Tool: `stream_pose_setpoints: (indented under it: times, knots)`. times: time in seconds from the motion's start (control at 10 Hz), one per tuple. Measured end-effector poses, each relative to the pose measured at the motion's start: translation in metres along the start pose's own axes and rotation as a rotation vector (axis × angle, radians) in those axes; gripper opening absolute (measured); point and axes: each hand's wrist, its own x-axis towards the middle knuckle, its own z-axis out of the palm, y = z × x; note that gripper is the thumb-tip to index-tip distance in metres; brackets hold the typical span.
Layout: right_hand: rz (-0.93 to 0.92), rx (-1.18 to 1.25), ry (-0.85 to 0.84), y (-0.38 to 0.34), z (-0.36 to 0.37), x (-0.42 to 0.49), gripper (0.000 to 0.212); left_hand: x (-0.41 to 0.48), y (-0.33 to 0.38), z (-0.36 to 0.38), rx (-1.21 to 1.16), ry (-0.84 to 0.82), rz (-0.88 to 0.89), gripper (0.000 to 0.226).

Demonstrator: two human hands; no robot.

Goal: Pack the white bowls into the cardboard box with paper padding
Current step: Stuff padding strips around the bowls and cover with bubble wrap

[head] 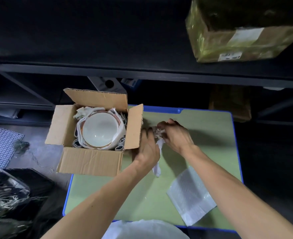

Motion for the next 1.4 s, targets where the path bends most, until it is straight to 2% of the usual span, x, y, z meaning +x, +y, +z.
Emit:
stream_pose_setpoints:
  times: [0.1, 0.2, 0.3, 0.4, 0.5, 0.7, 0.9, 1.1, 1.3, 1.4]
  knots:
    - [-0.01, 0.05, 0.094, -0.003, -0.005, -0.022, 0.034, -0.007, 0.003, -0.003, -0.861, 0.437, -0.23, 0.042]
    - [-0.028, 0.04, 0.186, -0.007, -0.005, -0.043, 0.03, -0.005, 0.004, 0.006, -0.913, 0.401, -0.091, 0.043]
    - [-0.033, 0.069, 0.271, -0.012, -0.004, -0.06, 0.027, -0.01, 0.004, 0.005, -1.033, 0.42, -0.124, 0.043]
    - [-0.031, 0.117, 0.298, -0.02, -0.003, -0.073, 0.024, -0.019, 0.005, 0.006, -1.028, 0.449, -0.084, 0.044]
    - [-0.004, 0.161, 0.268, -0.025, -0.003, -0.083, 0.024, -0.031, 0.003, 0.004, -1.025, 0.478, -0.053, 0.042]
    - [0.048, 0.194, 0.237, -0.038, -0.002, -0.099, 0.016, -0.051, 0.0, 0.009, -1.055, 0.472, -0.03, 0.025]
    - [0.02, 0.204, 0.319, -0.05, -0.009, -0.122, 0.018, -0.077, -0.009, 0.008, -1.114, 0.486, 0.075, 0.027]
    - [0.061, 0.301, 0.304, -0.065, -0.022, -0.131, 0.009, -0.092, -0.018, 0.01, -1.174, 0.522, 0.105, 0.014]
    - [0.064, 0.471, 0.347, -0.083, -0.039, -0.142, 0.016, -0.114, -0.032, 0.003, -1.347, 0.587, 0.18, 0.029]
    - [-0.038, 0.499, 0.322, -0.097, -0.053, -0.146, 0.027, -0.129, -0.044, 0.005, -1.419, 0.632, 0.187, 0.026]
